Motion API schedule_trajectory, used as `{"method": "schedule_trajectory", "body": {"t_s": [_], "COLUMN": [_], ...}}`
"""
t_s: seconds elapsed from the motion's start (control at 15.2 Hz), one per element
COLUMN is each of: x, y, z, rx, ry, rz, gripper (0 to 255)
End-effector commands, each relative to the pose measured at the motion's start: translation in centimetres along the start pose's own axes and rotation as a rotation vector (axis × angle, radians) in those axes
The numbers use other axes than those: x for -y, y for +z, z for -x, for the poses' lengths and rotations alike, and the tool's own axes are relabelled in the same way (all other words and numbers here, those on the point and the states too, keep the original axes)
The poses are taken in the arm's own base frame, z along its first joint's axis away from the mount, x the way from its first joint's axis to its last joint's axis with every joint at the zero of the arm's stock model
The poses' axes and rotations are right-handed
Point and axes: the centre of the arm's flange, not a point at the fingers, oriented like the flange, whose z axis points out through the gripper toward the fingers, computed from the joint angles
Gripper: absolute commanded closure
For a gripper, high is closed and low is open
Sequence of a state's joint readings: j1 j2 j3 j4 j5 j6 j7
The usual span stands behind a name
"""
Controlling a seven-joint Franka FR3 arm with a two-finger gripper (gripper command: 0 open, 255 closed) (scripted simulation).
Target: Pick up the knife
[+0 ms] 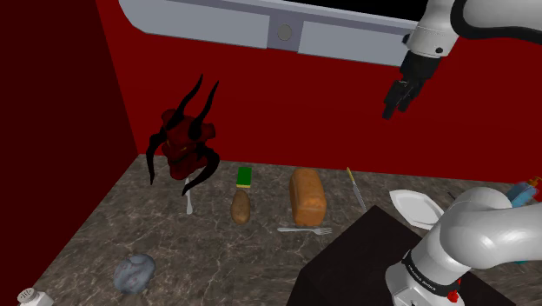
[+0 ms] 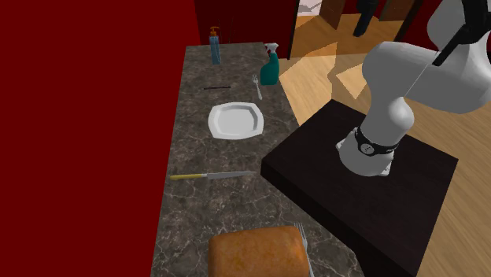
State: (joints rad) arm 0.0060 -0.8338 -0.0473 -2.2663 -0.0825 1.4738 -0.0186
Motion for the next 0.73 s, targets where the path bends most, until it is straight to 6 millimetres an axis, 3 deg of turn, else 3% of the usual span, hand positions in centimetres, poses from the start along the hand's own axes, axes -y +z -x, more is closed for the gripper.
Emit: {"method": "schedule_trajectory", "body": {"t_s": [0.0, 0.66], "x": [0.0, -5.9], "y": [0.0, 11.3], "z": [0.0, -3.8], "rx": [0.000, 0.007], "ry": [0.000, 0.135], "rz": [0.000, -0.005], "gripper": [0, 0]}}
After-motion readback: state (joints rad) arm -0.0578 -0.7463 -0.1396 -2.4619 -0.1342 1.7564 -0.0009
